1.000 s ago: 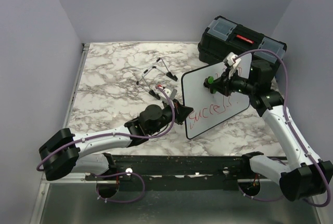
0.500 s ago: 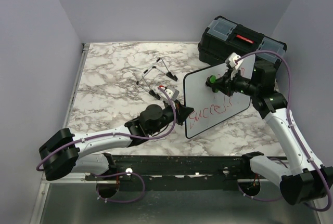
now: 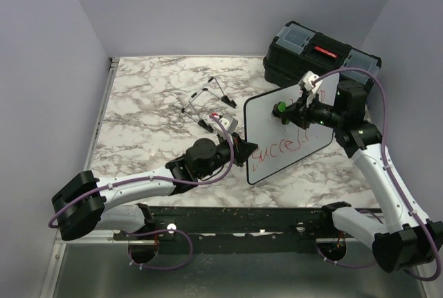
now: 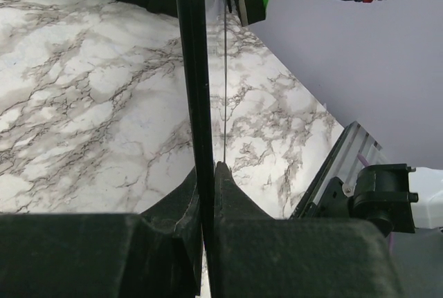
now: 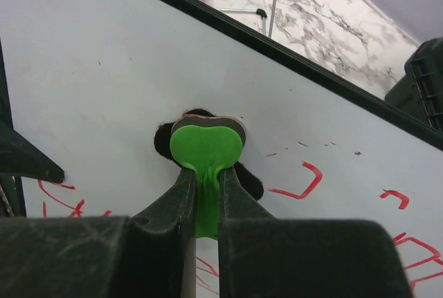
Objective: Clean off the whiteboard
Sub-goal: Erase the whiteboard at the center of the board.
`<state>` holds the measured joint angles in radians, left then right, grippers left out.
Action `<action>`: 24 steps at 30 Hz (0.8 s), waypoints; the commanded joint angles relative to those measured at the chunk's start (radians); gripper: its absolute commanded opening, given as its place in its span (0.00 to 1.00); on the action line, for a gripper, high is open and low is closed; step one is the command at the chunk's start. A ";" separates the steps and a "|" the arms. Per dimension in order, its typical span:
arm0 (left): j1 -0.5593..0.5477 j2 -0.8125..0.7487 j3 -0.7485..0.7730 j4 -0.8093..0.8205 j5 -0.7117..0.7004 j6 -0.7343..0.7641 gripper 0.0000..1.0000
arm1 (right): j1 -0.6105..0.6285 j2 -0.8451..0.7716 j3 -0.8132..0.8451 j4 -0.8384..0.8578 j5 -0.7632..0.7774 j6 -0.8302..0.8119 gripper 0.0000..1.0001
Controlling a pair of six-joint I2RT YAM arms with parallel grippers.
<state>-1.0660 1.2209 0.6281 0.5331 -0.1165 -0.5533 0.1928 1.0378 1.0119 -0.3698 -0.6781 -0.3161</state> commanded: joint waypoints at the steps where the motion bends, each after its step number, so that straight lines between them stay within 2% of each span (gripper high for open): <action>1: -0.009 -0.001 0.030 0.002 0.077 0.019 0.00 | 0.001 0.001 0.009 0.027 0.022 0.049 0.01; 4: -0.009 -0.004 0.024 0.013 0.072 0.005 0.00 | -0.003 0.009 0.014 0.111 0.284 0.156 0.01; 6: -0.009 -0.004 0.019 0.017 0.069 -0.002 0.00 | -0.007 0.009 0.005 0.129 0.358 0.164 0.01; 9: -0.008 -0.008 0.014 0.020 0.067 -0.007 0.00 | -0.010 -0.006 -0.030 0.122 0.361 0.133 0.01; 11: -0.007 -0.008 0.010 0.023 0.069 -0.009 0.00 | -0.012 -0.018 -0.053 0.077 0.278 0.070 0.01; 16: -0.006 0.006 0.016 0.040 0.084 -0.016 0.00 | -0.010 0.004 -0.083 -0.078 -0.183 -0.107 0.01; 18: -0.006 0.009 0.018 0.038 0.087 -0.017 0.00 | -0.010 0.001 -0.091 -0.040 -0.208 -0.079 0.01; 20: -0.005 0.009 0.015 0.041 0.086 -0.019 0.00 | -0.011 -0.011 -0.081 0.027 -0.141 -0.021 0.01; 24: -0.005 0.010 0.014 0.044 0.084 -0.022 0.00 | -0.012 0.019 -0.027 0.158 0.169 0.166 0.01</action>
<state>-1.0622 1.2259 0.6281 0.5346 -0.1081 -0.6071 0.1776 1.0344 0.9386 -0.3450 -0.7074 -0.3046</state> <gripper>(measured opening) 0.045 0.111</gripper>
